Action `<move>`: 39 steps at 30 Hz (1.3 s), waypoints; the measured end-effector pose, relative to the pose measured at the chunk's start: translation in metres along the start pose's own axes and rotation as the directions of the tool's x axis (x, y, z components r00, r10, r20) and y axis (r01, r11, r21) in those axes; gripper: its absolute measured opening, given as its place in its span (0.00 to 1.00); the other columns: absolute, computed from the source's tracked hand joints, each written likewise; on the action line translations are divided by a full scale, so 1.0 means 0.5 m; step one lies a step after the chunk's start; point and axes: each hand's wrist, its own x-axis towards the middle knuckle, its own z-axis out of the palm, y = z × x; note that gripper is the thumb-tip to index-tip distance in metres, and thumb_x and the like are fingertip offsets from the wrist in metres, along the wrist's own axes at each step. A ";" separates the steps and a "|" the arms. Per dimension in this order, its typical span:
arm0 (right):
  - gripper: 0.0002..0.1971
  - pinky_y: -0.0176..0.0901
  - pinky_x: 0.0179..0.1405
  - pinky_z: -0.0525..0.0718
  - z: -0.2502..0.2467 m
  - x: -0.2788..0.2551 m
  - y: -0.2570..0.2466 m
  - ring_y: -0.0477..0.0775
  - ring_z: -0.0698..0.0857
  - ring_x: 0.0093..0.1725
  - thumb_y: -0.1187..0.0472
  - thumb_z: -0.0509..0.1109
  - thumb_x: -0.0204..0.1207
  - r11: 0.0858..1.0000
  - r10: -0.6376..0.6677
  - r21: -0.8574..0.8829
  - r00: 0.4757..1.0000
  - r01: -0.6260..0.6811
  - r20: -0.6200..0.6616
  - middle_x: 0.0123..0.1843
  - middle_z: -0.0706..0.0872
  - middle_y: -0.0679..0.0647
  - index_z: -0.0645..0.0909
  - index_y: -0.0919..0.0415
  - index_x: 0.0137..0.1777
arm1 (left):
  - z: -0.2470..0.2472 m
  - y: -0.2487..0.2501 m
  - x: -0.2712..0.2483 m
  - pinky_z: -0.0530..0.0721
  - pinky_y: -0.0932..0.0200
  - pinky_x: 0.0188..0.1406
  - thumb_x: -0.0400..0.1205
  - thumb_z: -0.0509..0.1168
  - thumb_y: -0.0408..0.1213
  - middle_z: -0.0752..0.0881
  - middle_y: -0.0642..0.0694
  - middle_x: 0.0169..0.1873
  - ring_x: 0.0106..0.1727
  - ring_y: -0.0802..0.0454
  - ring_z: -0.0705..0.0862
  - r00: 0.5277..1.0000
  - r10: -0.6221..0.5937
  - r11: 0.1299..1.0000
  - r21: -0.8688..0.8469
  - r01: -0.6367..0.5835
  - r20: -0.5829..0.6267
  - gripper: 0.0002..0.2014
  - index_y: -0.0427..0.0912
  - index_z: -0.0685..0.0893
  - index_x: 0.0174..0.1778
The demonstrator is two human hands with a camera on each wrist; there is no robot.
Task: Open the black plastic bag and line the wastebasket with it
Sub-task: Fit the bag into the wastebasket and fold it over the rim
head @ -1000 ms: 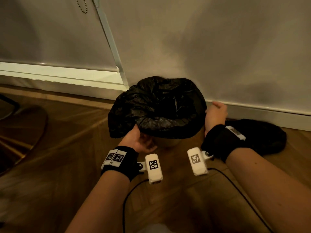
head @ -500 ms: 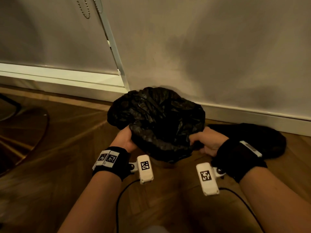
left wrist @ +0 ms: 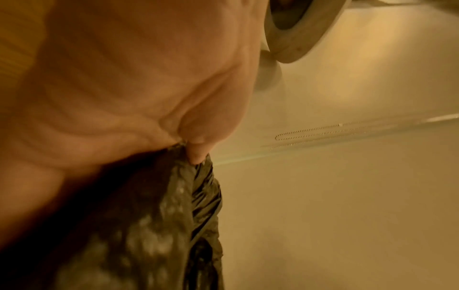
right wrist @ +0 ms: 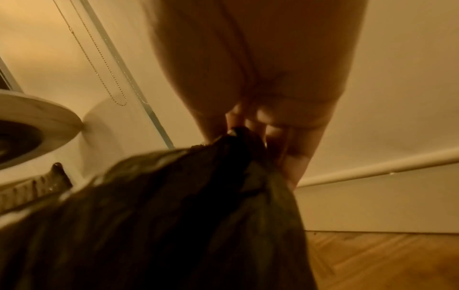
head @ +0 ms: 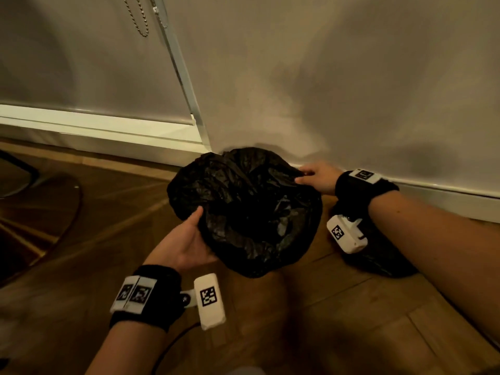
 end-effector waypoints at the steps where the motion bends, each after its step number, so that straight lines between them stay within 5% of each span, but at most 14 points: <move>1: 0.13 0.41 0.50 0.80 0.001 -0.003 0.002 0.54 0.84 0.52 0.60 0.69 0.79 1.000 -0.013 -0.011 0.999 0.013 0.049 0.60 0.87 0.58 0.83 0.54 0.63 | 0.008 0.002 0.000 0.78 0.43 0.55 0.87 0.49 0.59 0.86 0.39 0.59 0.61 0.39 0.82 0.999 0.017 1.000 -0.010 -0.018 -0.047 0.27 0.45 0.79 0.71; 4: 0.14 0.37 0.35 0.83 -0.006 -0.032 0.014 0.51 0.85 0.40 0.66 0.71 0.75 0.997 -0.003 -0.077 0.985 0.016 0.171 0.47 0.88 0.54 0.85 0.52 0.59 | 0.029 0.023 0.011 0.76 0.47 0.58 0.90 0.50 0.49 0.82 0.38 0.68 0.68 0.38 0.80 0.975 0.136 0.991 0.012 -0.136 -0.174 0.24 0.38 0.75 0.75; 8: 0.12 0.40 0.26 0.86 -0.012 -0.079 0.033 0.56 0.89 0.34 0.71 0.71 0.73 0.993 0.083 -0.114 0.931 -0.045 0.355 0.44 0.90 0.57 0.86 0.53 0.49 | 0.025 0.035 0.038 0.84 0.50 0.47 0.88 0.58 0.43 0.86 0.38 0.63 0.52 0.43 0.87 0.964 0.200 0.975 0.136 -0.178 -0.175 0.16 0.39 0.83 0.66; 11: 0.10 0.51 0.41 0.91 -0.013 -0.114 0.044 0.66 0.90 0.47 0.68 0.76 0.72 0.992 0.123 -0.077 0.873 -0.098 0.472 0.50 0.90 0.61 0.85 0.60 0.53 | 0.010 0.034 0.050 0.85 0.50 0.45 0.86 0.63 0.40 0.88 0.37 0.57 0.51 0.42 0.88 0.956 0.191 0.957 0.257 -0.132 -0.221 0.16 0.36 0.84 0.65; 13: 0.13 0.55 0.51 0.89 -0.024 -0.124 0.046 0.61 0.89 0.49 0.55 0.77 0.71 0.991 0.130 -0.043 0.869 -0.125 0.477 0.48 0.88 0.57 0.84 0.57 0.53 | 0.002 0.042 0.053 0.85 0.51 0.43 0.86 0.61 0.38 0.87 0.35 0.58 0.48 0.43 0.88 0.954 0.191 0.947 0.299 -0.117 -0.232 0.13 0.34 0.86 0.59; 16: 0.39 0.56 0.60 0.85 -0.034 -0.101 0.059 0.57 0.85 0.57 0.29 0.74 0.58 0.956 0.230 0.078 0.886 -0.284 0.404 0.57 0.86 0.54 0.80 0.55 0.64 | 0.001 0.057 0.044 0.83 0.50 0.47 0.87 0.55 0.42 0.85 0.34 0.62 0.52 0.42 0.86 0.977 0.161 0.947 0.303 -0.112 -0.143 0.18 0.36 0.83 0.65; 19: 0.56 0.67 0.71 0.74 -0.008 -0.074 0.078 0.66 0.81 0.68 0.25 0.78 0.42 0.819 0.190 0.345 0.784 -0.459 0.591 0.69 0.82 0.60 0.78 0.56 0.71 | 0.020 0.059 0.030 0.82 0.50 0.53 0.87 0.54 0.56 0.87 0.41 0.61 0.63 0.43 0.84 0.991 0.122 0.920 0.380 -0.092 -0.055 0.24 0.43 0.83 0.67; 21: 0.49 0.63 0.76 0.69 0.012 -0.069 0.074 0.65 0.78 0.72 0.31 0.82 0.47 0.751 0.079 0.458 0.753 -0.476 0.654 0.71 0.81 0.62 0.81 0.57 0.68 | 0.030 0.053 0.024 0.82 0.52 0.55 0.85 0.59 0.55 0.88 0.43 0.61 0.62 0.45 0.85 0.987 0.139 0.885 0.458 -0.085 -0.084 0.23 0.42 0.84 0.66; 24: 0.46 0.64 0.72 0.69 0.017 -0.077 0.068 0.69 0.74 0.74 0.33 0.82 0.49 0.785 0.050 0.419 0.722 -0.456 0.691 0.75 0.77 0.62 0.82 0.57 0.67 | 0.022 0.045 0.019 0.83 0.54 0.51 0.86 0.60 0.47 0.90 0.41 0.53 0.53 0.46 0.87 0.979 0.165 0.838 0.541 -0.074 -0.120 0.17 0.38 0.85 0.59; 26: 0.37 0.66 0.62 0.79 0.010 -0.086 0.069 0.68 0.83 0.63 0.35 0.76 0.61 0.822 0.063 0.359 0.697 -0.442 0.714 0.69 0.82 0.61 0.81 0.55 0.68 | 0.008 0.041 0.014 0.84 0.51 0.53 0.86 0.61 0.43 0.92 0.40 0.48 0.51 0.44 0.88 0.984 0.129 0.801 0.597 -0.031 -0.122 0.15 0.36 0.87 0.57; 30: 0.10 0.53 0.36 0.90 0.011 -0.097 0.052 0.57 0.87 0.36 0.56 0.62 0.83 0.873 0.137 0.292 0.772 -0.390 0.621 0.45 0.88 0.56 0.82 0.59 0.55 | -0.003 0.043 0.007 0.80 0.44 0.69 0.84 0.66 0.45 0.88 0.35 0.59 0.63 0.38 0.86 0.991 0.089 0.747 0.664 0.002 -0.103 0.21 0.31 0.85 0.63; 35: 0.10 0.46 0.33 0.79 0.027 -0.062 0.035 0.56 0.82 0.34 0.61 0.58 0.84 0.926 0.196 0.212 0.880 -0.311 0.433 0.44 0.83 0.58 0.79 0.61 0.46 | -0.007 0.049 0.017 0.81 0.43 0.68 0.83 0.67 0.41 0.88 0.34 0.59 0.62 0.38 0.86 0.988 0.094 0.772 0.635 0.004 -0.120 0.20 0.30 0.83 0.65; 37: 0.16 0.41 0.32 0.85 0.020 -0.056 0.023 0.55 0.88 0.32 0.52 0.57 0.85 0.856 0.198 0.339 0.852 -0.391 0.485 0.40 0.89 0.57 0.81 0.62 0.47 | -0.003 0.049 0.021 0.87 0.47 0.57 0.83 0.67 0.36 0.88 0.34 0.55 0.56 0.39 0.87 0.982 0.139 0.778 0.627 -0.028 -0.128 0.19 0.35 0.76 0.68; 39: 0.21 0.44 0.38 0.90 0.006 -0.054 0.011 0.55 0.91 0.43 0.43 0.57 0.83 0.751 0.109 0.494 0.820 -0.439 0.562 0.48 0.91 0.57 0.83 0.57 0.54 | 0.001 0.048 0.018 0.89 0.53 0.41 0.82 0.68 0.31 0.83 0.41 0.51 0.49 0.44 0.86 0.958 0.245 0.744 0.662 -0.089 -0.147 0.26 0.47 0.64 0.71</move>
